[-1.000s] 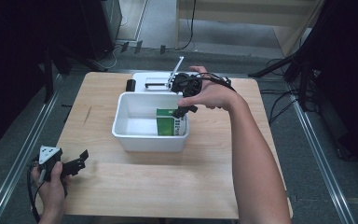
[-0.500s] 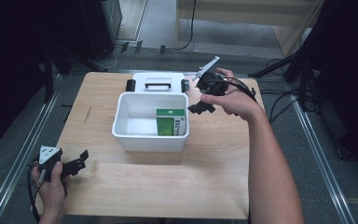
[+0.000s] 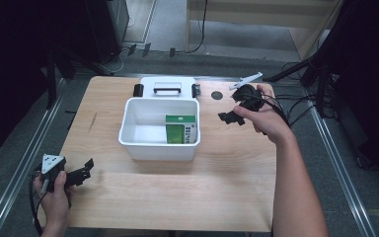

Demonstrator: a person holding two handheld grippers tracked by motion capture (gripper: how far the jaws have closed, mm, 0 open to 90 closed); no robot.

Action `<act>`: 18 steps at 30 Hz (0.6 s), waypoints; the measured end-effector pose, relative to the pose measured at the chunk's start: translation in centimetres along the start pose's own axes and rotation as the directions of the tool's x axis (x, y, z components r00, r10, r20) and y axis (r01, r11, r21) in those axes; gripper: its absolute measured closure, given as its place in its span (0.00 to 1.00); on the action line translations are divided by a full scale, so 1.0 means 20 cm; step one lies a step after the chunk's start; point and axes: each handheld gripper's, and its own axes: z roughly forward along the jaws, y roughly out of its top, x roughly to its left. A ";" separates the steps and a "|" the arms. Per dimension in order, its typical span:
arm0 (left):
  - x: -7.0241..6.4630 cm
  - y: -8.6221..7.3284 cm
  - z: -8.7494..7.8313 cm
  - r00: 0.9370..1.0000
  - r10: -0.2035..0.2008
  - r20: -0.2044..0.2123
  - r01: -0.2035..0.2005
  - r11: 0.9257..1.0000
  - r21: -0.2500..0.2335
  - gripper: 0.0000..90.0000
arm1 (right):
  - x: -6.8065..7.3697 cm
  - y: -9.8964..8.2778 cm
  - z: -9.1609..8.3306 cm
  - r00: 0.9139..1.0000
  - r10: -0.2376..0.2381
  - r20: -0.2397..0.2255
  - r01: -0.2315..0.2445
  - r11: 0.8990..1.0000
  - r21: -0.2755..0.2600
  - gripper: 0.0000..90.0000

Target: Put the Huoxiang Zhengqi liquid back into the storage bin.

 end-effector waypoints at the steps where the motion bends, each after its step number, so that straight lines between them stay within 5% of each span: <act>1: 0.00 0.00 0.00 1.000 0.000 0.000 0.000 1.000 0.000 0.01 | 0.00 -0.02 0.00 1.000 0.011 0.010 -0.011 1.000 -0.003 0.00; 8: 0.00 0.00 0.00 1.000 0.001 -0.001 -0.001 1.000 0.001 0.01 | -0.02 -0.16 -0.02 0.994 0.083 0.074 -0.080 0.996 -0.049 0.00; 13: 0.00 0.00 0.00 1.000 0.001 -0.001 -0.001 1.000 0.000 0.01 | -0.01 -0.29 -0.02 0.982 0.142 0.125 -0.130 0.986 -0.101 0.00; 18: 0.00 0.00 0.00 1.000 -0.002 -0.001 0.002 1.000 -0.001 0.01 | -0.02 -0.38 -0.03 0.975 0.185 0.124 -0.171 0.979 -0.115 0.00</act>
